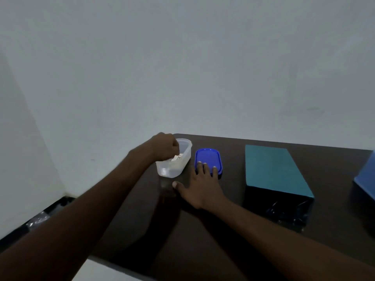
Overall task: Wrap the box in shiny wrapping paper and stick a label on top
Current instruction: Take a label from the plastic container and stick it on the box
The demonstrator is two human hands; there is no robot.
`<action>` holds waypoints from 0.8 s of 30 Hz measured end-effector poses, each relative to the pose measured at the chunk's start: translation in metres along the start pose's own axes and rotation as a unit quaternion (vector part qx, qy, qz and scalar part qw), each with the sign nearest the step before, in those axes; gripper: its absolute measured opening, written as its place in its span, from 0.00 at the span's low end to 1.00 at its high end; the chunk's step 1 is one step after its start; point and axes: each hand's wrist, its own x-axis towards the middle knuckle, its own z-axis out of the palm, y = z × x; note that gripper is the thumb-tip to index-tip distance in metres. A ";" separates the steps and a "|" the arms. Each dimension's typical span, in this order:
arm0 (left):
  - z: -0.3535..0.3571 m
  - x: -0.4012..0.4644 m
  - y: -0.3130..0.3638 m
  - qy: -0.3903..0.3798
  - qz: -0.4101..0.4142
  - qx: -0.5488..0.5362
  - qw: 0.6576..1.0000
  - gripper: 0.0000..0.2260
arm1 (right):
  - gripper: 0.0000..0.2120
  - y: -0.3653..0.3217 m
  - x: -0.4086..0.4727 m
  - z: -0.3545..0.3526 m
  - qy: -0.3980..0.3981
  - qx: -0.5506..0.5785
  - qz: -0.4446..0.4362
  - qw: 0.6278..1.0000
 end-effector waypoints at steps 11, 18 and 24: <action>0.033 0.057 0.004 -0.081 -0.055 0.117 0.988 0.20 | 0.43 0.002 0.001 0.004 0.014 0.006 -0.016 1.000; 0.028 0.055 0.004 -0.011 -0.030 0.158 0.987 0.21 | 0.43 0.001 0.001 0.002 0.015 0.007 -0.017 1.000; 0.012 0.055 -0.001 0.039 -0.022 0.022 0.999 0.13 | 0.43 0.002 0.002 -0.001 0.001 0.007 -0.012 1.000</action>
